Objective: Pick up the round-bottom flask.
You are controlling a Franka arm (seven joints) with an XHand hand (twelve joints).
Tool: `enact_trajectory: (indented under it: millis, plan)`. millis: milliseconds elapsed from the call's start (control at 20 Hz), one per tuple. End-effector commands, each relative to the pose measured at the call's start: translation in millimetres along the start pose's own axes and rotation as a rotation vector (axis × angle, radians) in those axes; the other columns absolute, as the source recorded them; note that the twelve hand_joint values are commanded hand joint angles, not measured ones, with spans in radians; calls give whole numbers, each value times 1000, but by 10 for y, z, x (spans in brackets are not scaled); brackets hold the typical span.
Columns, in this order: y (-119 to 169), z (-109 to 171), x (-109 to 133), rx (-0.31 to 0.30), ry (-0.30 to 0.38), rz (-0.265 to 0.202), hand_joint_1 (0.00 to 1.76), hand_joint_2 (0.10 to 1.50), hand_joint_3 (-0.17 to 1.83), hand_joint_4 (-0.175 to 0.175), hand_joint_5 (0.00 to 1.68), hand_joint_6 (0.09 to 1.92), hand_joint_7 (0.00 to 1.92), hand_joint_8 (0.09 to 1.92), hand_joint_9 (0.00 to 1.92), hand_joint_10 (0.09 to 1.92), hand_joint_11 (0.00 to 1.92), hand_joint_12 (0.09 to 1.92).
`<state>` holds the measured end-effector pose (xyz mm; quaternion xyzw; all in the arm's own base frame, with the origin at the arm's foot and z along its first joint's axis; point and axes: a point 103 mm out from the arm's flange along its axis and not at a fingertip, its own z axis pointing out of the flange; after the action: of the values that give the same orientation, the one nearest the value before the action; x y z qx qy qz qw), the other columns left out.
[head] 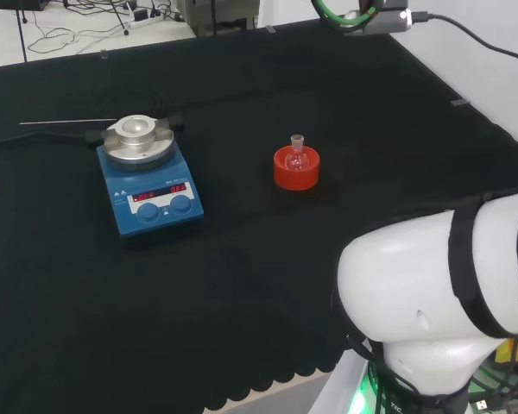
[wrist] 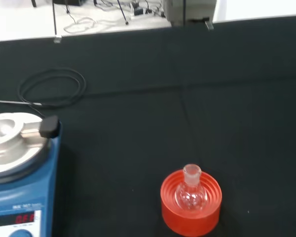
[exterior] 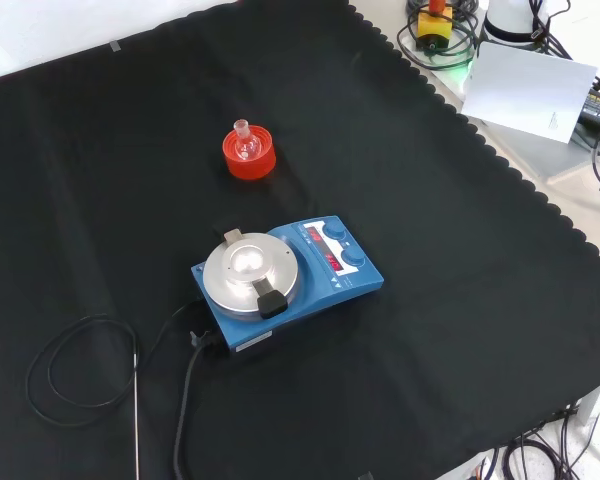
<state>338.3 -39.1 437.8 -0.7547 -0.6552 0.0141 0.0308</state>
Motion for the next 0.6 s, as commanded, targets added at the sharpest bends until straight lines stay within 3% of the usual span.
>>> enact_trajectory:
  millis: [50,450,600]
  plan:
    - [620,551,-371,41,28,36,273,1211,318,-3,408,203,119,569,275,660,81,1376]
    - [988,1083,-571,79,65,50,293,1201,319,-11,420,202,138,578,293,665,93,1378]
    - [1065,1282,-590,85,92,50,386,1153,305,-16,429,199,164,591,317,672,107,1380]
